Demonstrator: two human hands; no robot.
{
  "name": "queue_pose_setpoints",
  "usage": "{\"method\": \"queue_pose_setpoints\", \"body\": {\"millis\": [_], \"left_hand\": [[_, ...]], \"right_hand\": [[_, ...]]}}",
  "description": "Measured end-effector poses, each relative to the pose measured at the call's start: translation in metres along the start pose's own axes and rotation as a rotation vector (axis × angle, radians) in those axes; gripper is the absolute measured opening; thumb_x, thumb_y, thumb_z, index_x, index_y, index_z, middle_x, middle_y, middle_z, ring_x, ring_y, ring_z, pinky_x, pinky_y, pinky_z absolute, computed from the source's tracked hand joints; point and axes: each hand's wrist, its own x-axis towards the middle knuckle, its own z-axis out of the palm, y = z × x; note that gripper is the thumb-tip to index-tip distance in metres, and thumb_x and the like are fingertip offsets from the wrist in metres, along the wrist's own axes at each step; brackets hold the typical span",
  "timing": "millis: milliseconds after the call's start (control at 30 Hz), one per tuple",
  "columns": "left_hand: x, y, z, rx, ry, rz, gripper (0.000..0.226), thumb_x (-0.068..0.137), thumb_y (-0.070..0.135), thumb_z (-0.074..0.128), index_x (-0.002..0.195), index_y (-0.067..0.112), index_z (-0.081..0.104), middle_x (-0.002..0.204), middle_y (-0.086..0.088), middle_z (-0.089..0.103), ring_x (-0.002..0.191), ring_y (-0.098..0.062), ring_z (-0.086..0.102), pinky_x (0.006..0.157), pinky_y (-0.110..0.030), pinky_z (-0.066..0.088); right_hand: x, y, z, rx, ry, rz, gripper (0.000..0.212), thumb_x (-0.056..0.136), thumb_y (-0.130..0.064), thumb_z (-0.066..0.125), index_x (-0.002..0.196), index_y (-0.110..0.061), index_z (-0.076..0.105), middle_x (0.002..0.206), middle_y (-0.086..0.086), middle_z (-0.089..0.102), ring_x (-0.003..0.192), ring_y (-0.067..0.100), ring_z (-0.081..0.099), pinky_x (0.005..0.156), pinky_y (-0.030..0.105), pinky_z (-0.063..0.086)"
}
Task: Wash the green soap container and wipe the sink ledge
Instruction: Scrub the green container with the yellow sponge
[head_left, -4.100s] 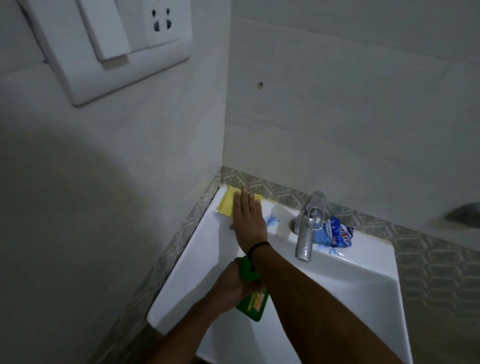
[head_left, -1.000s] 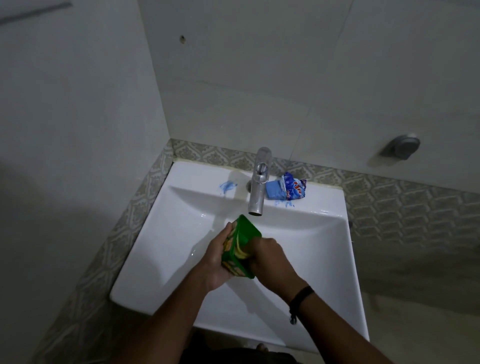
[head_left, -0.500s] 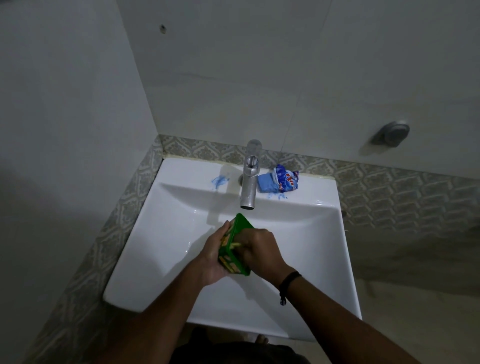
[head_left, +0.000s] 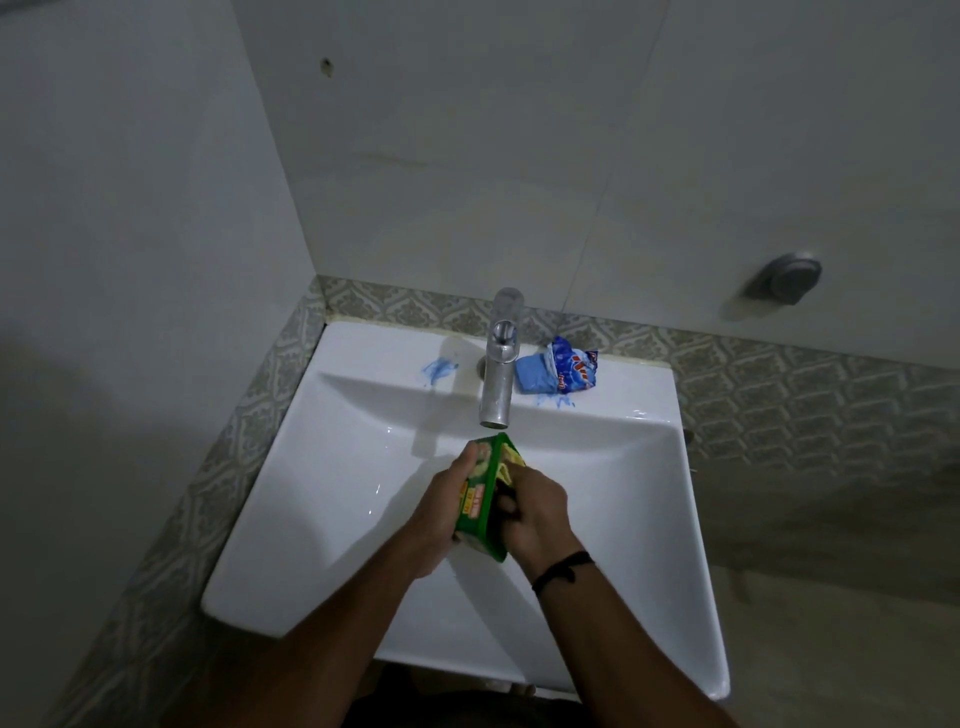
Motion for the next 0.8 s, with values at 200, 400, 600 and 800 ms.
{"method": "queue_pose_setpoints", "body": {"millis": [200, 400, 600, 800], "left_hand": [[0.006, 0.021, -0.006, -0.094, 0.064, -0.058, 0.047, 0.094, 0.056, 0.042, 0.091, 0.019, 0.07, 0.075, -0.003, 0.074, 0.074, -0.02, 0.065, 0.071, -0.031, 0.049], [-0.014, 0.004, -0.001, -0.165, -0.016, -0.328, 0.048, 0.091, 0.054, 0.05, 0.091, 0.01, 0.069, 0.077, -0.014, 0.072, 0.074, -0.027, 0.065, 0.068, -0.036, 0.052], [-0.018, 0.01, -0.012, -0.104, -0.043, -0.354, 0.053, 0.088, 0.053, 0.055, 0.094, 0.005, 0.076, 0.099, -0.021, 0.072, 0.088, -0.035, 0.066, 0.083, -0.043, 0.052], [-0.013, 0.026, -0.024, -0.034, -0.006, -0.298, 0.048, 0.087, 0.049, 0.057, 0.094, 0.007, 0.077, 0.099, -0.021, 0.072, 0.084, -0.034, 0.068, 0.084, -0.042, 0.052]], "right_hand": [[0.003, 0.001, -0.02, -0.741, -0.386, -0.397, 0.013, 0.081, 0.01, 0.056, 0.086, 0.014, 0.068, 0.08, 0.03, 0.067, 0.067, 0.025, 0.065, 0.063, 0.036, 0.058], [0.021, -0.013, -0.044, -1.532, -0.557, -1.038, 0.004, 0.07, -0.008, 0.065, 0.068, -0.007, 0.068, 0.067, 0.01, 0.065, 0.059, 0.018, 0.057, 0.055, 0.026, 0.046], [0.031, -0.018, -0.05, -1.83, -0.38, -1.504, 0.028, 0.059, -0.004, 0.084, 0.081, -0.007, 0.067, 0.076, 0.009, 0.062, 0.065, 0.026, 0.058, 0.044, 0.029, 0.045], [0.034, -0.005, -0.05, -1.727, -0.173, -1.334, 0.019, 0.068, -0.012, 0.08, 0.076, -0.006, 0.064, 0.073, 0.009, 0.057, 0.064, 0.027, 0.055, 0.047, 0.031, 0.038]]}}
